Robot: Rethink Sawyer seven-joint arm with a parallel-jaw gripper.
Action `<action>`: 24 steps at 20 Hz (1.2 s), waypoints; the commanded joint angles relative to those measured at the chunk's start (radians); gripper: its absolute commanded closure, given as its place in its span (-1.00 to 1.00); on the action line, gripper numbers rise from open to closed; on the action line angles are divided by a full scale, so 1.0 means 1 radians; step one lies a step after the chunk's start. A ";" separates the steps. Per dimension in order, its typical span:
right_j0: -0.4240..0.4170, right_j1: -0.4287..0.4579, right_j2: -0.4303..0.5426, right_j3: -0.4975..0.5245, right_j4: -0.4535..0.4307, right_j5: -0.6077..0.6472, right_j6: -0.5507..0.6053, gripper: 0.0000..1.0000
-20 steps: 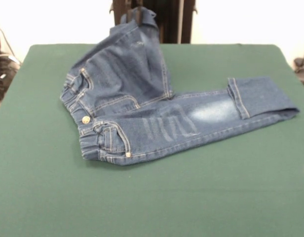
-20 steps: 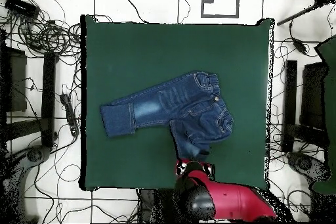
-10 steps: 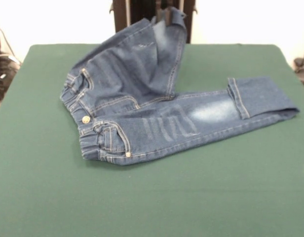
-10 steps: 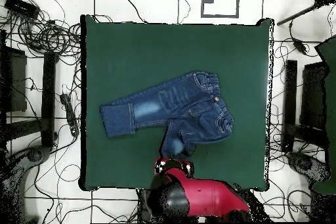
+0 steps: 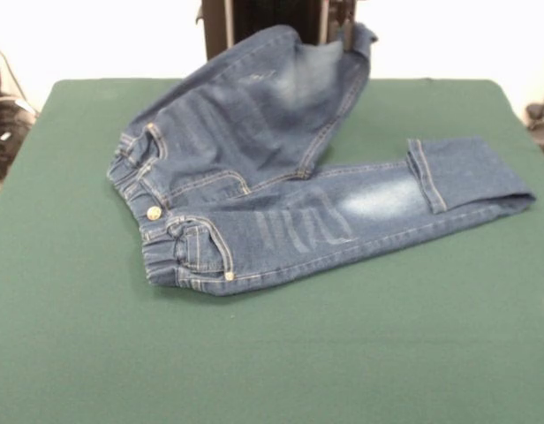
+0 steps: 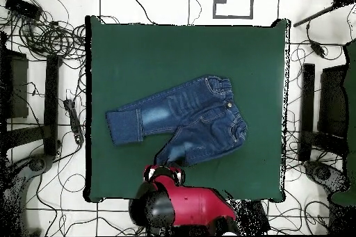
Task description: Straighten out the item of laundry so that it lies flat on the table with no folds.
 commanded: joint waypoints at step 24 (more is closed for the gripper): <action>0.167 0.242 -0.014 0.060 0.251 -0.316 0.365 -1.00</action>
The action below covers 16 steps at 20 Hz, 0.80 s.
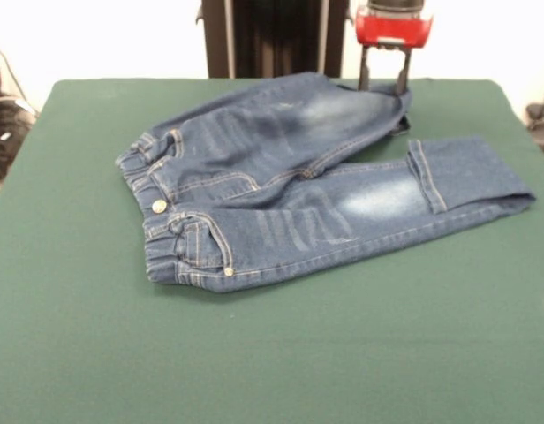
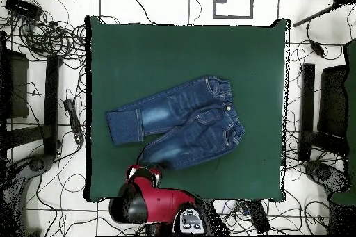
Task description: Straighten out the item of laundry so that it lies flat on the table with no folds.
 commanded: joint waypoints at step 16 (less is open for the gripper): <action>-0.241 -0.464 0.057 0.174 -0.012 0.388 0.061 -1.00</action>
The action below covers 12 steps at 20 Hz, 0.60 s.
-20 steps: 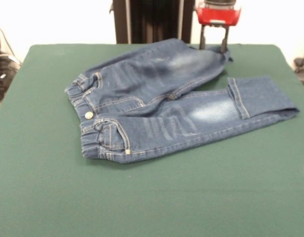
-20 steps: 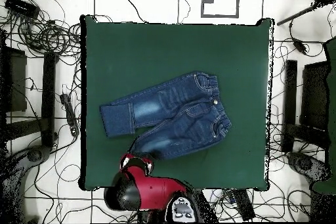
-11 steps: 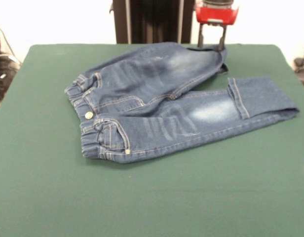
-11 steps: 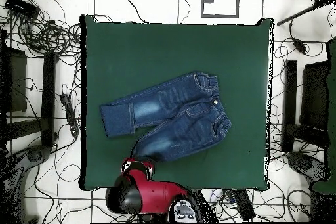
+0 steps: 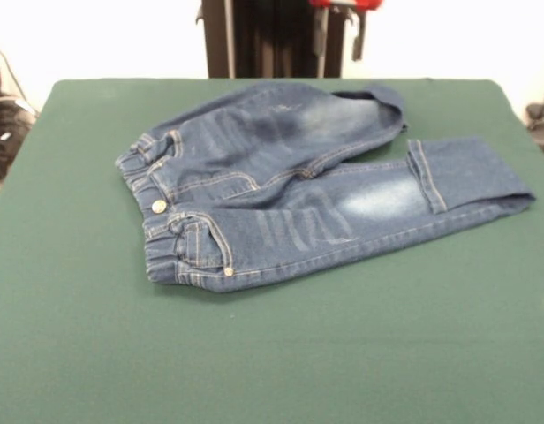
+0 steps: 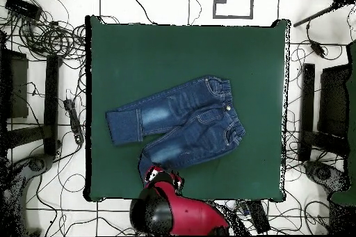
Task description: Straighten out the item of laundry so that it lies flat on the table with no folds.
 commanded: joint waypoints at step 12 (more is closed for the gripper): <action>-0.230 -0.229 0.095 0.140 -0.231 0.178 -0.044 -1.00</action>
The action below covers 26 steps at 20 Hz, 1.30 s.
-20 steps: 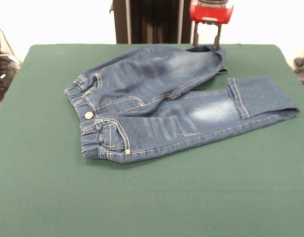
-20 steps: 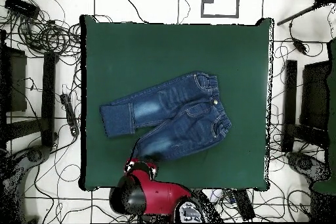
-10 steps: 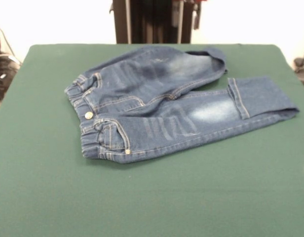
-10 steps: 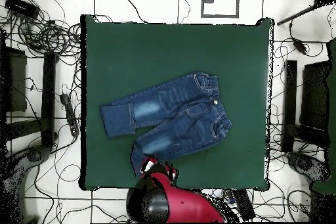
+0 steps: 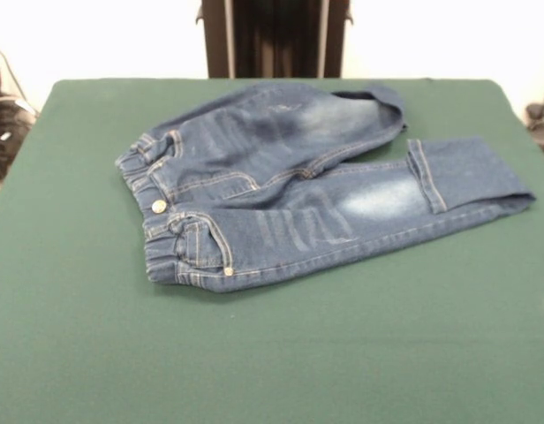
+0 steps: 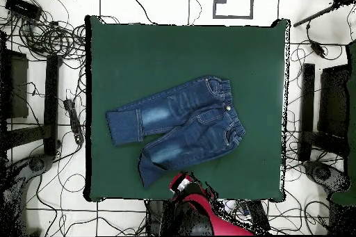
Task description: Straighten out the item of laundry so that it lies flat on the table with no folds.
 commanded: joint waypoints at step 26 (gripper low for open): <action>0.183 0.861 -0.158 -0.222 -0.555 -0.673 0.049 -1.00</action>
